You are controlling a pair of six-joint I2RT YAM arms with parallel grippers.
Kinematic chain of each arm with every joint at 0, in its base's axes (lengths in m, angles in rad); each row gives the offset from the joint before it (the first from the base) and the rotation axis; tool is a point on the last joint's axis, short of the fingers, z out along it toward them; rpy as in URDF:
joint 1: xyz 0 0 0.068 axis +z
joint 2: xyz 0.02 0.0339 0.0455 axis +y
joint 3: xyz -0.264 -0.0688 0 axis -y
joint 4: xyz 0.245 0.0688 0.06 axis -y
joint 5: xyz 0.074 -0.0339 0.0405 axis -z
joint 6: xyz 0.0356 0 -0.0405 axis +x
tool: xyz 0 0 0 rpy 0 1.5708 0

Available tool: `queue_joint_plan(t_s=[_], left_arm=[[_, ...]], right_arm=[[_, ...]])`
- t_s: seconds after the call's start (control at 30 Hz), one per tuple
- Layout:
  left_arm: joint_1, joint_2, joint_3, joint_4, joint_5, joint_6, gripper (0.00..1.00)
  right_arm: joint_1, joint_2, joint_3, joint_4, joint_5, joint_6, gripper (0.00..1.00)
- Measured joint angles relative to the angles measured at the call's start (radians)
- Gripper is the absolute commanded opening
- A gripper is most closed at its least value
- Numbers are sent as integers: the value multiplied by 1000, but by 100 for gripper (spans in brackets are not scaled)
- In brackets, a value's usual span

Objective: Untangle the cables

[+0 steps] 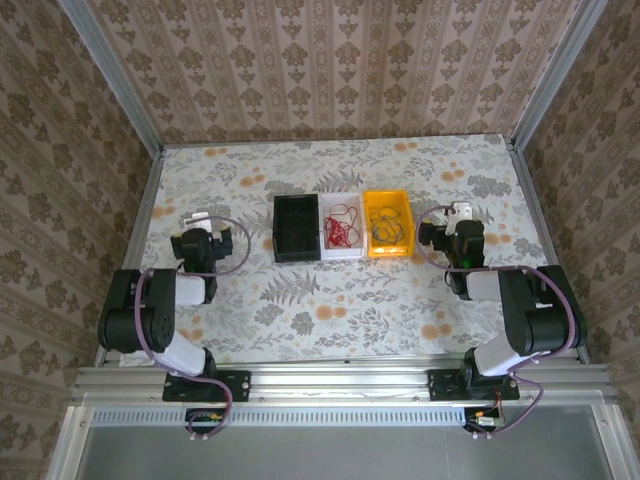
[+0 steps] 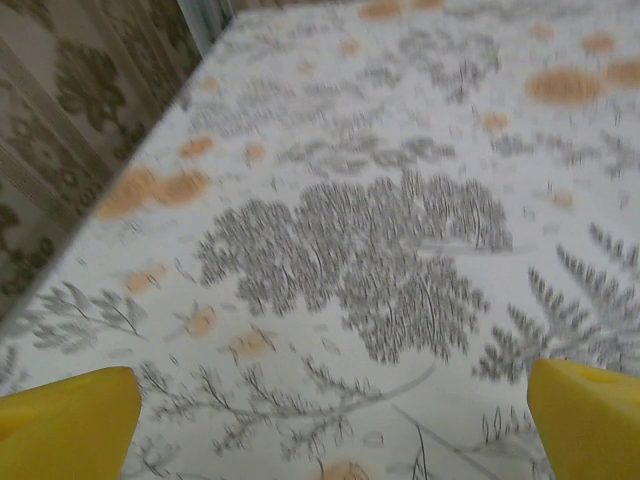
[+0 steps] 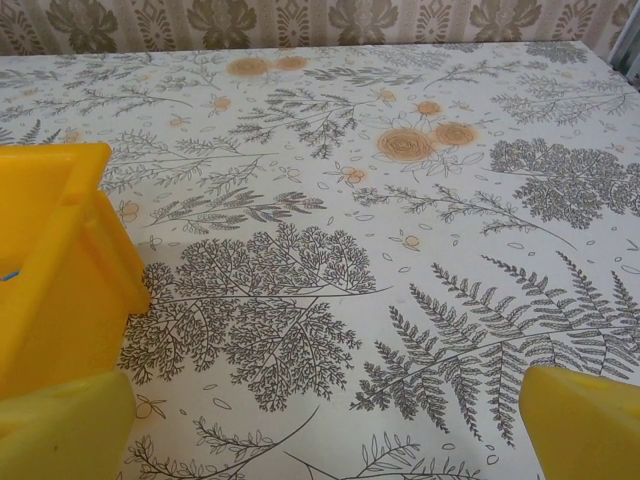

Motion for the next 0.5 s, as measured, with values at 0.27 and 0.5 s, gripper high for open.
queue_joint_plan(t_s=[0.27, 0.5], left_arm=[[21, 6, -21, 93, 49, 3, 100], [20, 6, -21, 97, 49, 6, 100]], right_arm=[[-1, 0, 0, 3, -3, 0, 100], [-20, 0, 0, 2, -38, 5, 100]])
